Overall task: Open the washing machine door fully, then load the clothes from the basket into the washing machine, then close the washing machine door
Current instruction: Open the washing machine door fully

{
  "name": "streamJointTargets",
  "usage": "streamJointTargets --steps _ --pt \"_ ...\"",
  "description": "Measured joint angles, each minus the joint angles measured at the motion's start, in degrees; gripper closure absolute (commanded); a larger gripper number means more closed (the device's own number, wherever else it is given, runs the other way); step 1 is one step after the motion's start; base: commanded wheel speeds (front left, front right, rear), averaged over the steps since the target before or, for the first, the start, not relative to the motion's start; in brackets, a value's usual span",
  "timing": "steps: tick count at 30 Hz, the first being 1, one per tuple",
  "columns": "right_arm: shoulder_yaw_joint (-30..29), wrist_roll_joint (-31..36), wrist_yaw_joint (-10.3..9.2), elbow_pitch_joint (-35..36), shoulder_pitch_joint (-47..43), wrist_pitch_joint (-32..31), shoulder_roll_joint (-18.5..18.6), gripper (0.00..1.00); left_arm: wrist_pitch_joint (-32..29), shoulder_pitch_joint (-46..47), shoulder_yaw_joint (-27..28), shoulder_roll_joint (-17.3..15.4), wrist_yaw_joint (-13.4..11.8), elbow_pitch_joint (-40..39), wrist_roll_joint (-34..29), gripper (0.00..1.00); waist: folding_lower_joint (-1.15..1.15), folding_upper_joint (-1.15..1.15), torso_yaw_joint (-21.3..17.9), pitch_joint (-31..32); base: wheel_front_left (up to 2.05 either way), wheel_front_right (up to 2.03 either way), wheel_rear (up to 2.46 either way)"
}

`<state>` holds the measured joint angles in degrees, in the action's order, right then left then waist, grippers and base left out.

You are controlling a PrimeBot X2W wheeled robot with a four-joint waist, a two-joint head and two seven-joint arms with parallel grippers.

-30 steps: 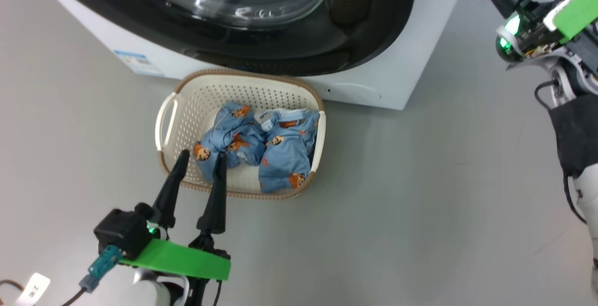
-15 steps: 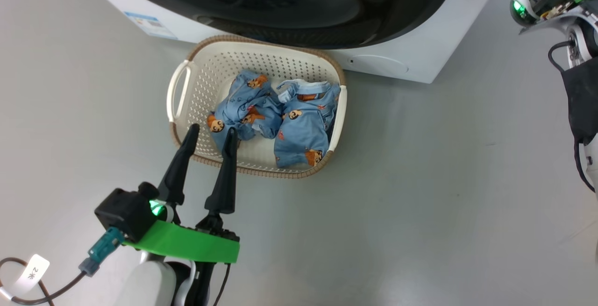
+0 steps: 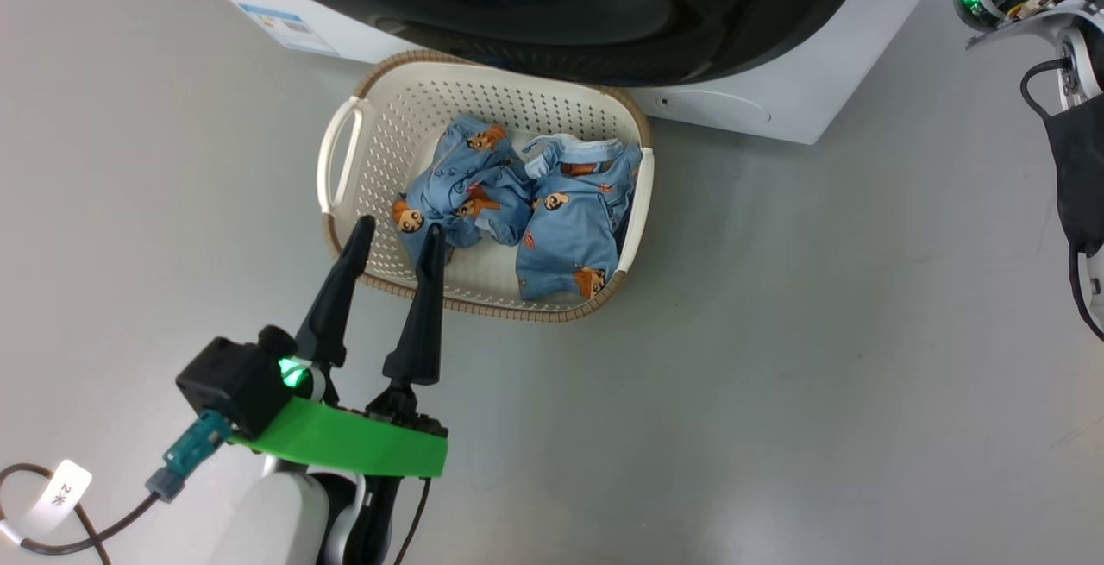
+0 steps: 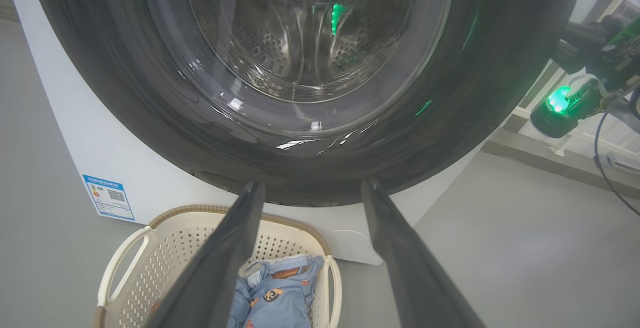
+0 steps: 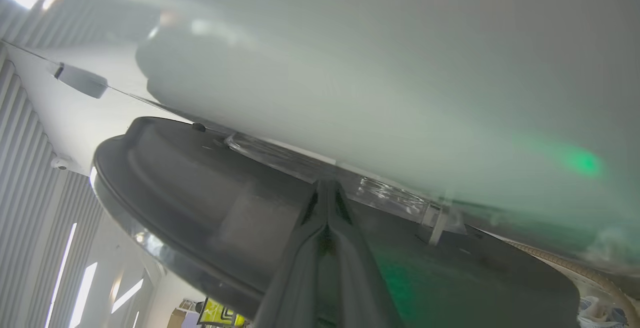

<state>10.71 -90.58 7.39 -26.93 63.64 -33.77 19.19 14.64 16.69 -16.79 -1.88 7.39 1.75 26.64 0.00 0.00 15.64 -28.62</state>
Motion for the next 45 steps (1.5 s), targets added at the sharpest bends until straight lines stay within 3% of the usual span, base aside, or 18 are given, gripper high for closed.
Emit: streamJointTargets --steps 25,45 --pt "7.5 0.7 0.00 8.5 -16.3 -4.7 -3.1 1.00 0.0 -6.3 0.8 0.0 0.0 1.3 -1.8 0.00 0.00 0.00 -1.5 9.6 0.00 0.00 0.00" --pt "11.4 0.2 0.00 13.4 -26.5 -7.6 -6.9 1.00 0.0 -12.4 2.1 -0.2 0.0 1.3 -3.2 0.00 0.00 0.00 0.1 16.4 0.00 0.00 0.00"
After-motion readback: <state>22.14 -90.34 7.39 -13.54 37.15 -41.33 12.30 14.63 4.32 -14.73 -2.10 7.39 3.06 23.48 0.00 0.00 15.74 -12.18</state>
